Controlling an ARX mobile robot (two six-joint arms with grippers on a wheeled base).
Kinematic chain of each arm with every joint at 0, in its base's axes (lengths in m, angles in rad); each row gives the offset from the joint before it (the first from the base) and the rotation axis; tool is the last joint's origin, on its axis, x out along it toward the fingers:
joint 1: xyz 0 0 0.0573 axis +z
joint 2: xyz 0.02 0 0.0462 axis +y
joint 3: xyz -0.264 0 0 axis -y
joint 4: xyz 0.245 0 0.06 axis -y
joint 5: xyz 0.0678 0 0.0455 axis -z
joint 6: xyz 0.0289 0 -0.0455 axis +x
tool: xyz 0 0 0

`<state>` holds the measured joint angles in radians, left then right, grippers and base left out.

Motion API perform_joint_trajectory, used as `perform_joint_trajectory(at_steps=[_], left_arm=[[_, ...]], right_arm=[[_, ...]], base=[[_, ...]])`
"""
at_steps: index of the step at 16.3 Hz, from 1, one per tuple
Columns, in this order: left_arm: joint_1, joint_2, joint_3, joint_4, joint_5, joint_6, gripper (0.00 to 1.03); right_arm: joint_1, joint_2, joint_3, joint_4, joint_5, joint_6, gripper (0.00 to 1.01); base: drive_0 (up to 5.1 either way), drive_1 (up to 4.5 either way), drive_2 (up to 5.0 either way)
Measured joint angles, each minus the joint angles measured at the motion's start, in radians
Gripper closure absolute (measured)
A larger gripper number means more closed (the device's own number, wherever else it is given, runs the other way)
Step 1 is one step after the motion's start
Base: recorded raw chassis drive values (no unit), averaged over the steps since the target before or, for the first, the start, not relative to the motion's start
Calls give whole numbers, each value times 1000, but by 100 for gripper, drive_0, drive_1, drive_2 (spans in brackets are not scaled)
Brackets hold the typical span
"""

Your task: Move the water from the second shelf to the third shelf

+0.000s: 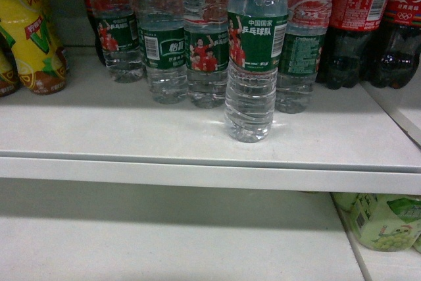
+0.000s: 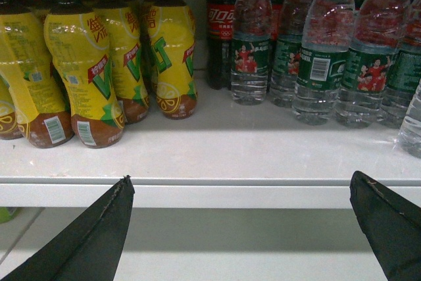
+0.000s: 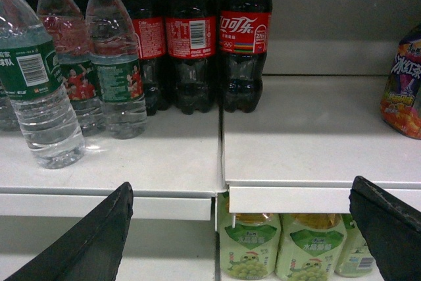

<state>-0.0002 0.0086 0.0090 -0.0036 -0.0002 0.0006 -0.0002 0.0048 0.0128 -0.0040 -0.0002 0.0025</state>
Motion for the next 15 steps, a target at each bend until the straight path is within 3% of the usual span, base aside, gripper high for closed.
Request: perform_joint_trajectory(at_steps=[15], left_arm=[[0, 0, 0, 0, 0, 0, 5]], right_arm=[[0, 0, 0, 0, 0, 0, 3]], base=[[0, 0, 0]])
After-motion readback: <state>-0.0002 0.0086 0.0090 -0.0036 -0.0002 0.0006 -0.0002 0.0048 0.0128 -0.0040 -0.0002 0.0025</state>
